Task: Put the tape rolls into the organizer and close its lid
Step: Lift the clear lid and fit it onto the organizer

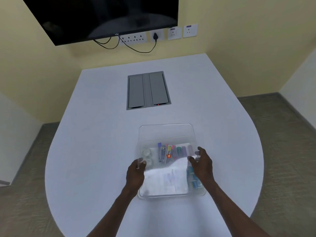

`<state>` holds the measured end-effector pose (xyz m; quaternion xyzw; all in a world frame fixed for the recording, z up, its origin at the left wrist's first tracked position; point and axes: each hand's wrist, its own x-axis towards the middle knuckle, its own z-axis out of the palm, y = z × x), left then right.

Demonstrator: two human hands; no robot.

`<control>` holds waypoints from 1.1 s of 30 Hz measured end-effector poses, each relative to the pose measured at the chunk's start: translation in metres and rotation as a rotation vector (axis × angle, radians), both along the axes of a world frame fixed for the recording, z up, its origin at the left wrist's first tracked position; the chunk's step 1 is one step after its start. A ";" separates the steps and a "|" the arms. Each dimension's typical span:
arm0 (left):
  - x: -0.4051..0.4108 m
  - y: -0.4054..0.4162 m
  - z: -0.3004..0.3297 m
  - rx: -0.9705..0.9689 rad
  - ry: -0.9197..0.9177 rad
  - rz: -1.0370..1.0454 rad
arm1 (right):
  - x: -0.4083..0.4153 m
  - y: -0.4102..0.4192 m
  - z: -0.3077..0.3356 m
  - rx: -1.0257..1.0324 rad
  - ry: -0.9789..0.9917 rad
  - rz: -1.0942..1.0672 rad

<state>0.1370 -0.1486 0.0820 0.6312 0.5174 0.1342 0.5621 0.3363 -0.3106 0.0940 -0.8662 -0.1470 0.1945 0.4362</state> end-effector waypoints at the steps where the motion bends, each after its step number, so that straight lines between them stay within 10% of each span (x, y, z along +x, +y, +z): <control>1: -0.002 -0.004 -0.006 0.033 0.048 0.029 | -0.004 -0.002 -0.005 -0.014 -0.003 0.014; 7: -0.005 -0.027 -0.022 0.331 0.307 -0.053 | -0.016 -0.013 -0.024 -0.160 -0.074 0.080; 18: -0.001 -0.031 -0.024 0.324 0.294 0.057 | -0.016 -0.014 -0.026 -0.253 -0.239 0.132; 26: -0.001 -0.010 -0.023 0.292 0.210 0.150 | 0.001 -0.014 -0.021 -0.092 -0.022 -0.074; 33: 0.004 0.054 0.010 0.319 0.123 -0.166 | 0.046 -0.009 0.001 0.070 0.190 -0.148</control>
